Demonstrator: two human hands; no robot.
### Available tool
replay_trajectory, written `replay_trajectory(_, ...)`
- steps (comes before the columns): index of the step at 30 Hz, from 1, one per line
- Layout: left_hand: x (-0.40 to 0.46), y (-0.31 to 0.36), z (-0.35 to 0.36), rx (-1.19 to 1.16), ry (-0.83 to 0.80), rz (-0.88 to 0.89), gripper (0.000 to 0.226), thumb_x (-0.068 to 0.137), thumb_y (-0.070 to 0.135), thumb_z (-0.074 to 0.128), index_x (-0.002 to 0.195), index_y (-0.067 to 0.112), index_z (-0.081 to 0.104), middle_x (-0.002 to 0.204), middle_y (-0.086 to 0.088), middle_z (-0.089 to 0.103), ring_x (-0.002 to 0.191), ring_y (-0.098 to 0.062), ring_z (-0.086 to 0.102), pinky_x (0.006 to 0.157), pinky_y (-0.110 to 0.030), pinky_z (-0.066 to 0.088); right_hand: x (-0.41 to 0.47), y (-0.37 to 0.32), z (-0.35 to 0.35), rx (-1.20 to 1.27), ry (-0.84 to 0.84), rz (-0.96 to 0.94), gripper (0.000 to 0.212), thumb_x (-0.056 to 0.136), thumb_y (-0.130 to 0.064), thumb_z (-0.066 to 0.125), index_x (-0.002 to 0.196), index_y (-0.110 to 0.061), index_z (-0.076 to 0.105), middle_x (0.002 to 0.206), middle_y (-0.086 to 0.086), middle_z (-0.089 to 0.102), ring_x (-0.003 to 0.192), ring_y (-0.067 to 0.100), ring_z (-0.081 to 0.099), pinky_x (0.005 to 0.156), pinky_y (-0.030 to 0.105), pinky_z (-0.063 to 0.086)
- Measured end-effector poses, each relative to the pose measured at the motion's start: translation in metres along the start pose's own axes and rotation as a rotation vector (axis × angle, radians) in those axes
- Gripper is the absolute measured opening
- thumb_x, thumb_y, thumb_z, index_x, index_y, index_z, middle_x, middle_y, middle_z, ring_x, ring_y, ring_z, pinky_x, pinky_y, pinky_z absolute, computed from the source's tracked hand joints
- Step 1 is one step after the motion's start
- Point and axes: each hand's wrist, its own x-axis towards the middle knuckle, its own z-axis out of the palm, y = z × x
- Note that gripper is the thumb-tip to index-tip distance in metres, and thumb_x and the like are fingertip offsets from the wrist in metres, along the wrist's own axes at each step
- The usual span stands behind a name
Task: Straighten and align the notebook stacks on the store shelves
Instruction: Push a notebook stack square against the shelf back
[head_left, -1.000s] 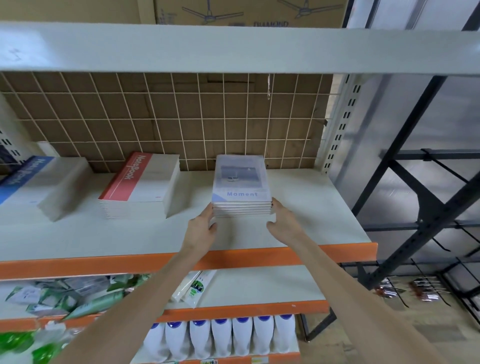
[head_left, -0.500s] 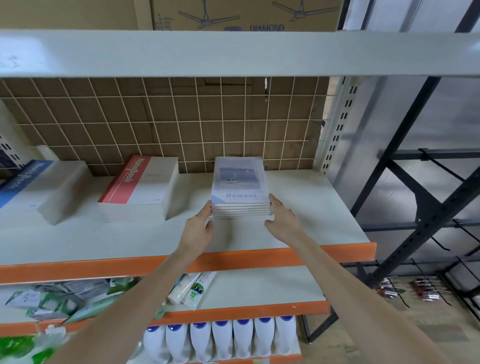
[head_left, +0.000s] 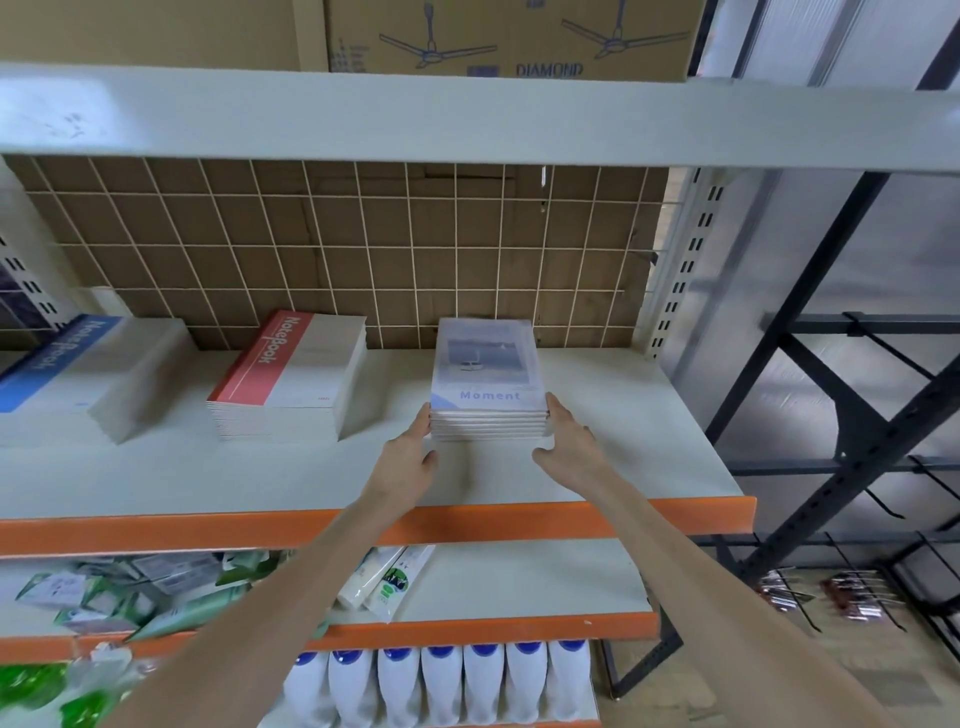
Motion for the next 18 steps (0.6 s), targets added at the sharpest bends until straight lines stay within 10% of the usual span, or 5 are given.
replay_trajectory(18,0.0,-0.001,-0.009,0.129,0.066,0.098,0.052,0.092,-0.001,0.041,0.141,0.016,0.039,0.135,-0.013,0.051,0.115,-0.033,0.052,0.099,-0.035,0.039,0.024,0.004,0.003,-0.099,0.214,-0.078,0.044,0.102,-0.011,0.037,0.145,-0.02,0.034,0.15,-0.001,0.037,0.145,0.012,0.017,0.117,0.041,0.001)
